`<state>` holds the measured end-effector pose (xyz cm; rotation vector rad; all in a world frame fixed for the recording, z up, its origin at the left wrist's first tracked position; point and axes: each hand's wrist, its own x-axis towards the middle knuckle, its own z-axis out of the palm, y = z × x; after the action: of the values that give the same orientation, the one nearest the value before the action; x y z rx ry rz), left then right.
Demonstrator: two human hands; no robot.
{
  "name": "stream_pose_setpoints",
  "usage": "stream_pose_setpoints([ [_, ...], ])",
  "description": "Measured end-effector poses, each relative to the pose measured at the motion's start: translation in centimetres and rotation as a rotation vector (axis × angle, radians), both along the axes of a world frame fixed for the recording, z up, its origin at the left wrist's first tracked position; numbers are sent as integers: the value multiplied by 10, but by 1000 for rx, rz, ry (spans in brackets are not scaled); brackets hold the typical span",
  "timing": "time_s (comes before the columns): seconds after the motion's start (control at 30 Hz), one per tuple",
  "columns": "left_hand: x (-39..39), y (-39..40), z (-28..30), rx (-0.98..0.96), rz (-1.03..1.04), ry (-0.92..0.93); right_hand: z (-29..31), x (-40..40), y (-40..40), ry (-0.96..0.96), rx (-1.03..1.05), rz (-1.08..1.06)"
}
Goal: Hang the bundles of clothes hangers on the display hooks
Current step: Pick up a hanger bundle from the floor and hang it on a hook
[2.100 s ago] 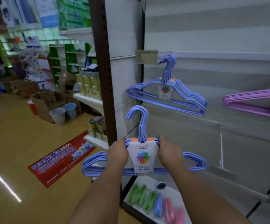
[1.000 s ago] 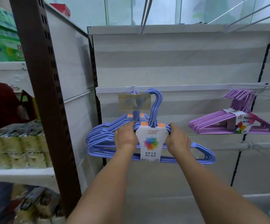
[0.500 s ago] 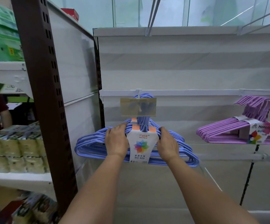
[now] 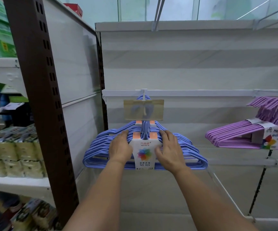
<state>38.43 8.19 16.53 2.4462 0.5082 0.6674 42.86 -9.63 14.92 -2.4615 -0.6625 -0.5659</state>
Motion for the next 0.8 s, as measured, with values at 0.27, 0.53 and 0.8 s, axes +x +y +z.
stream_pose_setpoints([
  [0.27,-2,-6,-17,86,-80,-79,11,13,4,87,23,-34],
  [0.53,13,-1,-14,168,-31,-98,9,21,13,97,35,-100],
  [0.8,26,0,-14,98,6,-62,8,32,21,111,45,-94],
])
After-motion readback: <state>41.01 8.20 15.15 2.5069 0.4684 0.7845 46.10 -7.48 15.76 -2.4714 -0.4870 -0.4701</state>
